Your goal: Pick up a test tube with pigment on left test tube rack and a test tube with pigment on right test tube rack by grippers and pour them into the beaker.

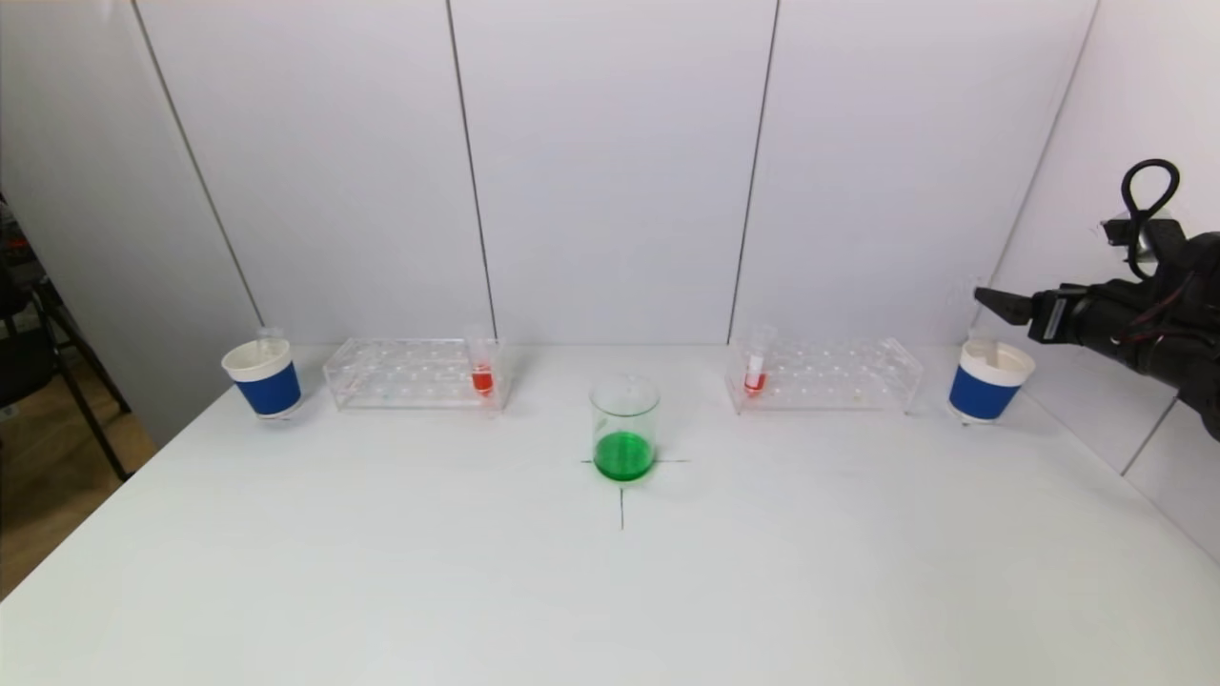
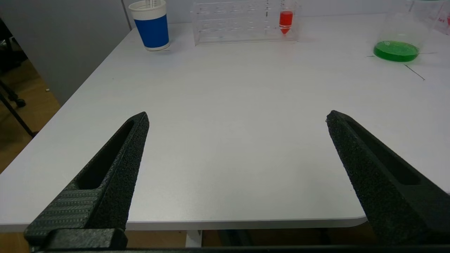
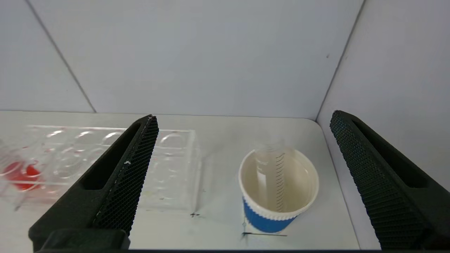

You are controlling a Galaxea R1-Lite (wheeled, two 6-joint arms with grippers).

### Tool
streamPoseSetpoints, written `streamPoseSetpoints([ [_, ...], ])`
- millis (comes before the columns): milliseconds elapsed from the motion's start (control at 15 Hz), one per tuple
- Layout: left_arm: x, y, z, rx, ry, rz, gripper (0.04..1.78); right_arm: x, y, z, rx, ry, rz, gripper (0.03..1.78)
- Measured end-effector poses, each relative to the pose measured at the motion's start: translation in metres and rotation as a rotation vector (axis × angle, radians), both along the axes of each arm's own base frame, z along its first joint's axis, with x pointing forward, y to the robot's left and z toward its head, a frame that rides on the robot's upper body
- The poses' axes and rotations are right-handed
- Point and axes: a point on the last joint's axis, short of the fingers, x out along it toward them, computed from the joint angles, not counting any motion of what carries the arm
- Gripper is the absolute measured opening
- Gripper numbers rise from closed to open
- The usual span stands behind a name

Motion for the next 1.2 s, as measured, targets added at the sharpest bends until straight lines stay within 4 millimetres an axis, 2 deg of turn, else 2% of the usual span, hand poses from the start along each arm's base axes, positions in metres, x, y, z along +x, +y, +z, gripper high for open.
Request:
streamPoseSetpoints([
  [200,0.000,0.000,0.000,0.000,0.000,0.000,1.76,-0.039,0.030,0.019,-0.004,-0.012,0.035,1.77],
  [533,0.000,0.000,0.000,0.001,0.000,0.000,1.76,-0.133,0.069,0.040,-0.016,-0.053,0.067,1.77],
  [800,0.000,0.000,0.000,0.000,0.000,0.000,1.76,-0.212,0.086,0.039,-0.028,-0.103,0.064,1.77],
  [1067,0.000,0.000,0.000,0.000,0.000,0.000,1.76,-0.279,0.096,0.038,-0.039,-0.137,0.071,1.77],
  [1200,0.000,0.000,0.000,0.000,0.000,0.000,1.76,-0.308,0.100,0.030,-0.036,-0.116,0.078,1.77],
])
